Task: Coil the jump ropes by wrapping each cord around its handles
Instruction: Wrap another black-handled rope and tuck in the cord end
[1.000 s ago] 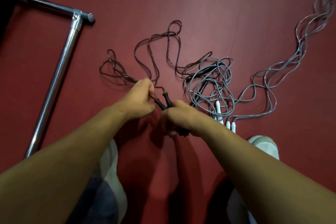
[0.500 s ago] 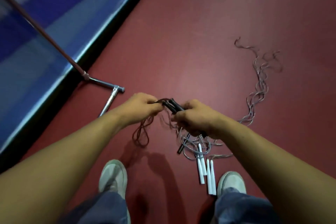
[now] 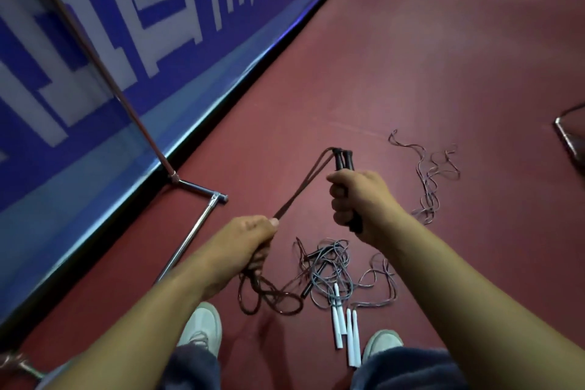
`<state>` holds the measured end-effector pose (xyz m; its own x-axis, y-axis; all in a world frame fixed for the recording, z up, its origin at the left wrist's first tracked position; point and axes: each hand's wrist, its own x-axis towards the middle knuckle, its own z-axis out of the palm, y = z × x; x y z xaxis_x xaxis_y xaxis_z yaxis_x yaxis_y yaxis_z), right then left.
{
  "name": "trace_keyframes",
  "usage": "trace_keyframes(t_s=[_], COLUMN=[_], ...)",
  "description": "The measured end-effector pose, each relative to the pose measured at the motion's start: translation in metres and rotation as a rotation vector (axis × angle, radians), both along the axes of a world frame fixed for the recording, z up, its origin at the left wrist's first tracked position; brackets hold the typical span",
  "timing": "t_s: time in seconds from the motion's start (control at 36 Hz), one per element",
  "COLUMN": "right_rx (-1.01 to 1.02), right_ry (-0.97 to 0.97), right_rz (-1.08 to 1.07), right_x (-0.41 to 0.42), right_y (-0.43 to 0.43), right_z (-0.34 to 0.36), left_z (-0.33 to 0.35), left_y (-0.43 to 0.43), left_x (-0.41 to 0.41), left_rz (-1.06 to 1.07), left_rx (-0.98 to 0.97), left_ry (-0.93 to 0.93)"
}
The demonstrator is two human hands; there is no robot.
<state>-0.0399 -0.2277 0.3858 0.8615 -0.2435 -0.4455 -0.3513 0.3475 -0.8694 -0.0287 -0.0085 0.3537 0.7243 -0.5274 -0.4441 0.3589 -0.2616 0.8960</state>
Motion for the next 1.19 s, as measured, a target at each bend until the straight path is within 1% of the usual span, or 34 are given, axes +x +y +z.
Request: trace_keyframes(t_s=[0.06,0.14,0.22,0.31,0.33,0.42,0.47,0.53,0.61,0.72,0.81,0.94,1.06,1.19], right_rx=[-0.038,-0.009,0.000,-0.038,-0.038,-0.034,-0.018,-0.050,-0.116,-0.109,-0.097,-0.072,-0.095,-0.131], right_ry=[-0.011,-0.032,-0.066,-0.072,-0.078,-0.115,-0.145,-0.169,-0.202,-0.190,-0.176,-0.148,-0.112,-0.054], right_rz=[0.029,0.091,0.142,0.174,0.183,0.160,0.123,0.115,0.161,0.138,0.154,0.166,0.145,0.175], right_x=[-0.005,-0.008,-0.012,-0.016,-0.016,-0.016,-0.014,-0.014,-0.014,-0.011,-0.010,-0.008,-0.003,0.002], right_y=[0.004,0.012,0.018,0.018,0.017,0.015,0.012,0.006,-0.005,-0.013,-0.014,-0.005,0.002,0.006], right_z=[0.000,-0.001,0.002,0.003,0.001,0.000,0.002,0.005,0.009,0.009,0.007,0.004,-0.001,-0.011], left_z=[0.002,-0.001,-0.001,-0.001,0.000,0.004,0.007,0.007,0.002,-0.005,-0.008,-0.012,-0.019,-0.033], left_y=[0.003,0.000,-0.013,-0.029,-0.034,-0.050,-0.060,-0.067,-0.071,-0.074,-0.074,-0.068,-0.061,-0.049], left_x=[-0.006,-0.008,-0.006,-0.003,-0.002,-0.002,-0.002,-0.002,0.000,0.001,0.002,0.012,0.026,0.041], left_rz=[0.002,0.024,0.078,0.051,0.050,0.066,0.030,-0.004,-0.002,0.000,-0.003,-0.034,-0.064,0.026], left_rx=[0.064,0.227,0.226,0.266,0.240,0.064,-0.032,-0.111,-0.204,-0.277,-0.356,-0.409,-0.399,-0.409], left_ry=[-0.060,-0.181,-0.193,-0.259,-0.262,-0.254,-0.268,-0.224,-0.094,-0.006,0.108,0.239,0.293,0.392])
